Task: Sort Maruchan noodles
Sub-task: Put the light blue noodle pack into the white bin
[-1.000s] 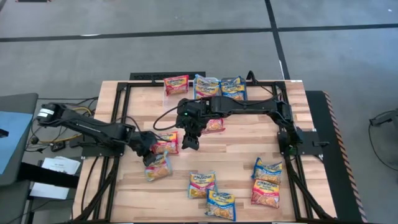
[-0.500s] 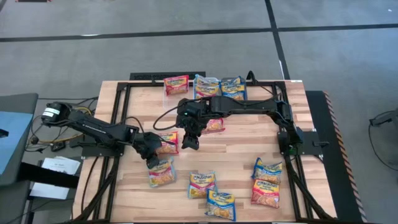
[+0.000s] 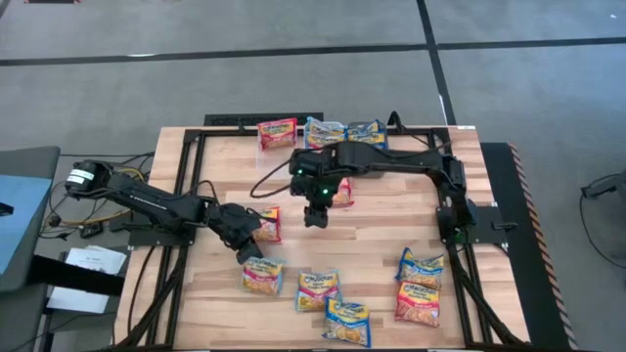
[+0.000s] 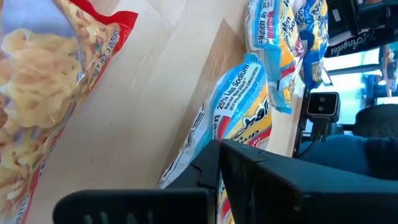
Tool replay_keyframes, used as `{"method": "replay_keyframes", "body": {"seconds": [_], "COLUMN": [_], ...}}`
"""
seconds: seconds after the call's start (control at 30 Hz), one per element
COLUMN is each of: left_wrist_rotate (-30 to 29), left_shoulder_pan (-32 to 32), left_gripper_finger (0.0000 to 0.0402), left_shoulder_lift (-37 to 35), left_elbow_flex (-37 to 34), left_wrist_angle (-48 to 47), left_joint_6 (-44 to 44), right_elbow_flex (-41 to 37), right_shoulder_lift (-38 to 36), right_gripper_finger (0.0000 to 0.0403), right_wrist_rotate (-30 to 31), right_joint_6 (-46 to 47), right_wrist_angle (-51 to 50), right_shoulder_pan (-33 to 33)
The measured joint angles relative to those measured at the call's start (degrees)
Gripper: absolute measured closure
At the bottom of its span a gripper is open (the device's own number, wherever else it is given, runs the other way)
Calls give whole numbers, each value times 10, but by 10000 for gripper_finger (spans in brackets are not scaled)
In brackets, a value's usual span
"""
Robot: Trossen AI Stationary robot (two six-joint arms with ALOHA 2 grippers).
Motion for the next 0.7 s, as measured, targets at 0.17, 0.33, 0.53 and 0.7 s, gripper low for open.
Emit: {"method": "replay_keyframes", "body": {"seconds": [0.17, 0.33, 0.53, 0.7], "left_wrist_rotate": [0, 0, 1, 5], "left_shoulder_pan": [0, 0, 0, 0], "left_gripper_finger": [401, 401, 401, 401], "left_shoulder_lift": [0, 0, 0, 0], "left_elbow_flex": [0, 0, 0, 0], "left_wrist_angle": [0, 2, 5, 10], "left_joint_6": [-3, 0, 1, 6], "right_elbow_flex": [-1, -2, -47, -93], "right_shoulder_lift": [-10, -7, -5, -5], "right_gripper_finger": [252, 277, 290, 291], "right_wrist_rotate": [87, 102, 94, 90], "right_joint_6": [-28, -35, 36, 100], "right_wrist_angle": [-90, -68, 44, 113], "right_shoulder_pan": [19, 51, 75, 87]}}
